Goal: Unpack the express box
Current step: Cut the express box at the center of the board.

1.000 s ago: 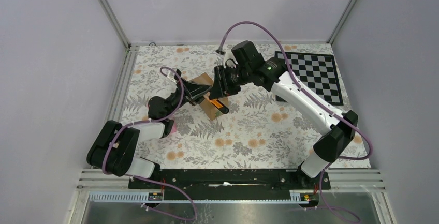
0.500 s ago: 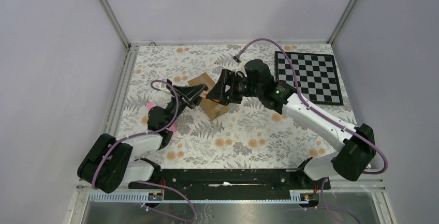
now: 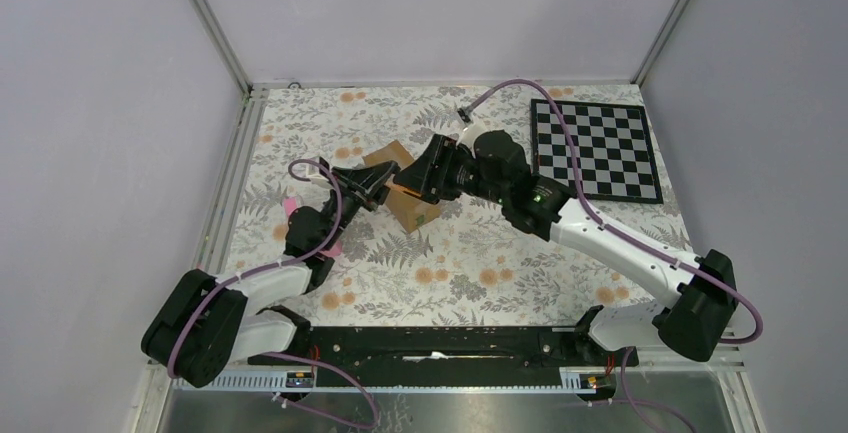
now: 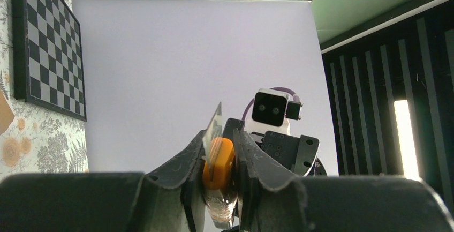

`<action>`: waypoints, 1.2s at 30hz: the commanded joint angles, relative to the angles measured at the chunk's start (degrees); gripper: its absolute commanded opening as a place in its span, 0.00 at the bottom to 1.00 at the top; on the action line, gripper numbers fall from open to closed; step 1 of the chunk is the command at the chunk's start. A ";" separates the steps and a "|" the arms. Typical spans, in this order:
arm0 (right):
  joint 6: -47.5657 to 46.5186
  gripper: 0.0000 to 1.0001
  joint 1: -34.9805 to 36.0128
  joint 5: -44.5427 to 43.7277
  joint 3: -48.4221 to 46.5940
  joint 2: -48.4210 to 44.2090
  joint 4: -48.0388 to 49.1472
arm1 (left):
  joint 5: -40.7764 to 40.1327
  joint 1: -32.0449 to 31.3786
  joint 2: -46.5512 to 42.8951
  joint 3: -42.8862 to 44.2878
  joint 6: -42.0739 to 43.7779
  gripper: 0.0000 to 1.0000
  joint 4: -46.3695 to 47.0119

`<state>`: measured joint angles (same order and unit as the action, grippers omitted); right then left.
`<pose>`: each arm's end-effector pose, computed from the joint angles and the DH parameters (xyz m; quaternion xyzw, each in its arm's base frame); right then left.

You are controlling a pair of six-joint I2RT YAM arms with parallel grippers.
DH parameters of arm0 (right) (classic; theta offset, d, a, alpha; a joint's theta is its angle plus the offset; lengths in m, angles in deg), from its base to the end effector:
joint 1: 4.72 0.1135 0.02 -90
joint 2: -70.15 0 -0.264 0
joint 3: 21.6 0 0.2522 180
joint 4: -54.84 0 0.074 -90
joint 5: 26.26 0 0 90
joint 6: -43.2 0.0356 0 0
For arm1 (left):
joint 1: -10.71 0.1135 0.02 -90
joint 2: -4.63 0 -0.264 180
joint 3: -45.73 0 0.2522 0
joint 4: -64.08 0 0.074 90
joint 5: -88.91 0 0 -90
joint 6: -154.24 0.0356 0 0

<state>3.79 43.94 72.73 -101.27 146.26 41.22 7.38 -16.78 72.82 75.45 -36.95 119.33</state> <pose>0.2044 0.2408 0.3664 -0.0375 0.7648 0.5268 0.3691 0.1962 -0.1080 0.2332 -0.3092 0.5115 -0.7406 0.3070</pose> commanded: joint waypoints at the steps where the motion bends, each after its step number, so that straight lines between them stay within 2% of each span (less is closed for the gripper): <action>1: 1.30 0.65 1.30 -2.42 0.98 -1.33 3.41 | -2.74 -0.29 -0.97 0.04 1.61 0.00 0.10; 9: 2.75 0.61 1.59 -1.77 2.80 -1.61 3.77 | -3.60 -0.29 -1.95 0.56 1.55 0.00 -1.74; 14: 2.86 0.48 2.03 -1.72 2.98 -1.76 4.27 | -3.86 -0.29 -2.27 1.11 2.03 0.00 -3.03; 17: 2.75 0.35 2.05 -2.75 3.04 -1.77 4.06 | -2.97 -0.29 -2.22 1.83 2.68 0.00 -3.50; 18: 2.34 0.28 2.03 -3.25 2.69 -1.76 3.45 | -2.43 -0.29 -2.37 1.95 2.85 0.00 -4.06; 20: 0.40 0.05 2.05 -5.05 0.52 -1.80 0.60 | -0.97 -0.16 -2.95 2.12 3.73 0.00 -5.93; 21: -1.09 0.00 1.97 -6.69 -0.92 -2.02 -3.19 | 0.49 0.11 -3.44 2.37 4.79 0.06 -7.49; 24: -7.09 0.00 0.84 -11.62 -5.82 -4.05 -11.87 | 4.99 1.64 -5.89 3.10 8.86 0.67 -15.24; 25: -9.34 0.00 0.25 -12.45 -7.83 -4.64 -15.06 | 6.46 2.31 -7.24 3.46 11.31 0.84 -18.60; 26: -11.92 0.00 -0.46 -12.65 -9.94 -4.87 -18.88 | 7.98 3.01 -8.92 4.36 14.36 0.94 -23.26; 27: -14.19 0.00 -0.90 -13.70 -12.66 -4.81 -23.30 | 8.70 3.67 -10.91 5.62 17.58 0.98 -28.70; 30: -21.08 0.00 -1.26 -15.19 -19.38 -4.62 -34.85 | 9.63 5.19 -17.34 11.79 30.01 0.99 -46.80; 32: -25.44 0.00 -1.33 -12.08 -24.49 -3.29 -42.41 | 11.28 5.26 -18.98 18.06 41.80 0.99 -55.92; 34: -28.70 0.00 -1.29 -7.64 -28.39 -2.19 -49.94 | 16.50 5.26 -18.64 25.32 54.08 0.99 -63.39; 36: -30.86 0.00 -1.29 -1.79 -28.96 -2.50 -54.32 | 25.83 5.17 -17.21 31.95 64.83 0.87 -67.81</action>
<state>-17.39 42.78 62.68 -126.32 144.21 3.43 18.28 -11.60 55.48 94.54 -0.03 66.20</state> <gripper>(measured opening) 0.276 0.946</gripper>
